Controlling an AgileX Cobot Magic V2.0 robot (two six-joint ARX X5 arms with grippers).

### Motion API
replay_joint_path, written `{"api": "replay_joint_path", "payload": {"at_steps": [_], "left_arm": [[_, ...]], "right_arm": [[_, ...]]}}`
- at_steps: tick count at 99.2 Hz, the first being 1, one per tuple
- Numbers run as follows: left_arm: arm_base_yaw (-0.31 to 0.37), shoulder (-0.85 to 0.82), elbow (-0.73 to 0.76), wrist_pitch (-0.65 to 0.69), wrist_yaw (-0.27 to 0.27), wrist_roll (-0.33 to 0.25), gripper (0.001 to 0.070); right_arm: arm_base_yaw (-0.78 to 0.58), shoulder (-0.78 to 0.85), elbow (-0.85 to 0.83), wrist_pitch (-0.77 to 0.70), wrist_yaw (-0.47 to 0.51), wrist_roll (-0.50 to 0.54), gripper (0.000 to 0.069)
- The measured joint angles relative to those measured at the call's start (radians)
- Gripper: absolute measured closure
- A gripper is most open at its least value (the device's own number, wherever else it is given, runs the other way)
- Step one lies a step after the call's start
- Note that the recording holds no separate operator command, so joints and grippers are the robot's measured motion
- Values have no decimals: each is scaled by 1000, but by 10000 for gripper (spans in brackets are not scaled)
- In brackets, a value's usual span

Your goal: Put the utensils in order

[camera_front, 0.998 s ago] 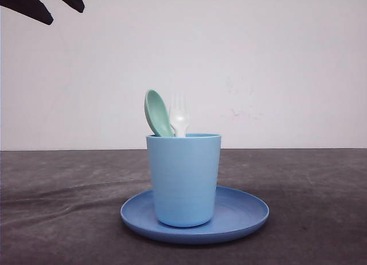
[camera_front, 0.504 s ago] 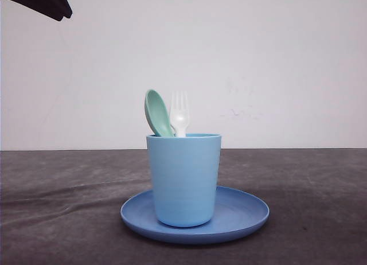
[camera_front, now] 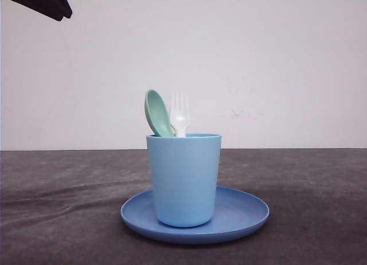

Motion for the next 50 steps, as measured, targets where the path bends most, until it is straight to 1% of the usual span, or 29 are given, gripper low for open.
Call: {"api": "replay_joint_path", "payload": {"at_steps": [7,16,24,35,44,50], "left_arm": [[0,0,0,0,0,6,684],[8,-3,0,1,-4,41,684],[37,-21,0,10,-4,81,684],[110,-66,-6,76,-4,124,684],[202,-131,-54,140,3,135,684],[267,-178,-108,159,27,140,684]], "right_arm": [[0,0,0,0,0,0,684],[0,0,0,0,0,0,684],[0,0,0,0,0,0,684],[0,0,0,0,0,0,684],[0,0,0,0,0,0,684],[0,0,0,0,0,0,684]]}}
